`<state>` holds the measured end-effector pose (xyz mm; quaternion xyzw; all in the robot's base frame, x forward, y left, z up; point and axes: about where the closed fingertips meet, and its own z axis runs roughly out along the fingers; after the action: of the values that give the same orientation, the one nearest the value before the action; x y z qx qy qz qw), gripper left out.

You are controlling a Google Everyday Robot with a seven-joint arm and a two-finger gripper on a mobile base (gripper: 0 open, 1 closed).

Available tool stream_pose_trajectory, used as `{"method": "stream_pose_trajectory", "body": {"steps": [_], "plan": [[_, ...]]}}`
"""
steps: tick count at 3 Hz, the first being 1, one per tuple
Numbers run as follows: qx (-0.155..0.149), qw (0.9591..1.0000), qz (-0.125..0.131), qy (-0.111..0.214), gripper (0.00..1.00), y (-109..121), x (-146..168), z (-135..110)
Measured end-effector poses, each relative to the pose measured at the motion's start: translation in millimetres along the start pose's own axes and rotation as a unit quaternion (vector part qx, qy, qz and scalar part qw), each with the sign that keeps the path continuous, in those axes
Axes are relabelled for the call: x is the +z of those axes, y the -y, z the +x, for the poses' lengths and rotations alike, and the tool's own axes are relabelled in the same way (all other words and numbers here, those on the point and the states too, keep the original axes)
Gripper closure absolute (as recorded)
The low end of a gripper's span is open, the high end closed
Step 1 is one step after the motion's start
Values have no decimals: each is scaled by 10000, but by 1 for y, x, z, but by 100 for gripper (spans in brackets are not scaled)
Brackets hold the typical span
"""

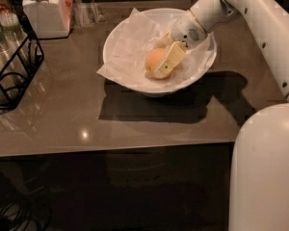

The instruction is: Pick orange from white bowl

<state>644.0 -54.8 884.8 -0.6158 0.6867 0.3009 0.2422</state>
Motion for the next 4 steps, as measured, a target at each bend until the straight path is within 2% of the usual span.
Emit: {"method": "stream_pose_trajectory", "body": {"steps": [1, 3, 4], "plan": [[150, 9998, -80, -34, 14, 1, 9, 10], [295, 9995, -98, -102, 64, 1, 17, 20], [284, 9995, -7, -128, 87, 1, 15, 20]]}}
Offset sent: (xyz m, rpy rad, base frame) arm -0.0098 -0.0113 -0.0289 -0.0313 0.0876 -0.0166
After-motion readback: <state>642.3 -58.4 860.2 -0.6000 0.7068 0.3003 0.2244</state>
